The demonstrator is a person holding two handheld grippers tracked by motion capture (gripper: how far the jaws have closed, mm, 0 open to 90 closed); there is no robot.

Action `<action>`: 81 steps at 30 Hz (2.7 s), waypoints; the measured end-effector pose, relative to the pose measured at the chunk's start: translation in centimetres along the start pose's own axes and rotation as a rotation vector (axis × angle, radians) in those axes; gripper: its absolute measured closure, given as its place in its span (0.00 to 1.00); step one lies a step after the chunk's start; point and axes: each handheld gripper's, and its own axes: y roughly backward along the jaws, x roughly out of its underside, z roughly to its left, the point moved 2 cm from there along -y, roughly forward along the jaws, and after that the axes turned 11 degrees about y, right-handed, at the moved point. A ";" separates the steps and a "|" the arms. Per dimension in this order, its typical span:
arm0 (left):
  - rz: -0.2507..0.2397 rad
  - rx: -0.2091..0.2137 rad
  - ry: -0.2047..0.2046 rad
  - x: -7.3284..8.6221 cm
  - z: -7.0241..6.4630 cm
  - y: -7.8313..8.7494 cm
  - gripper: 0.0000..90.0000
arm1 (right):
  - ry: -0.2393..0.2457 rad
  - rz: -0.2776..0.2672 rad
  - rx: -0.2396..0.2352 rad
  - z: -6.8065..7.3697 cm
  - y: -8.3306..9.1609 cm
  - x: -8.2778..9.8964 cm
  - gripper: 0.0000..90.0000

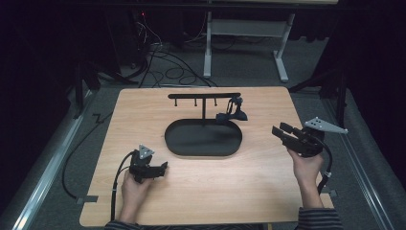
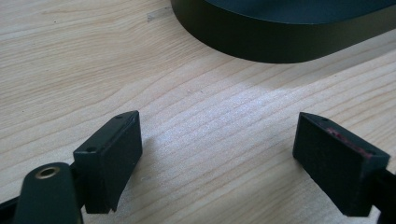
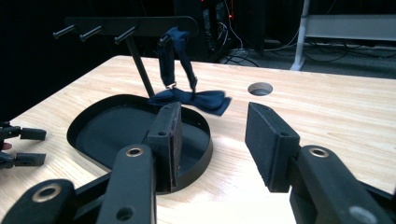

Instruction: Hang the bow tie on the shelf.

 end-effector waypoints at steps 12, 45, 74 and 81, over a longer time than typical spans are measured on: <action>0.000 -0.001 0.000 0.0 0.0 0.0 0.18 | -0.008 0.015 -0.002 0.2 0.2 1.3 0.64; 0.000 -0.001 -0.001 0.0 0.0 0.0 0.18 | -0.056 0.058 -0.033 1.0 0.1 4.9 0.63; 0.000 0.000 -0.002 0.0 0.0 0.0 0.18 | -0.055 0.126 -0.104 3.2 -3.0 7.2 0.63; 0.000 0.000 -0.002 0.0 0.0 0.0 0.18 | -0.058 0.130 -0.113 3.6 -3.6 7.4 0.63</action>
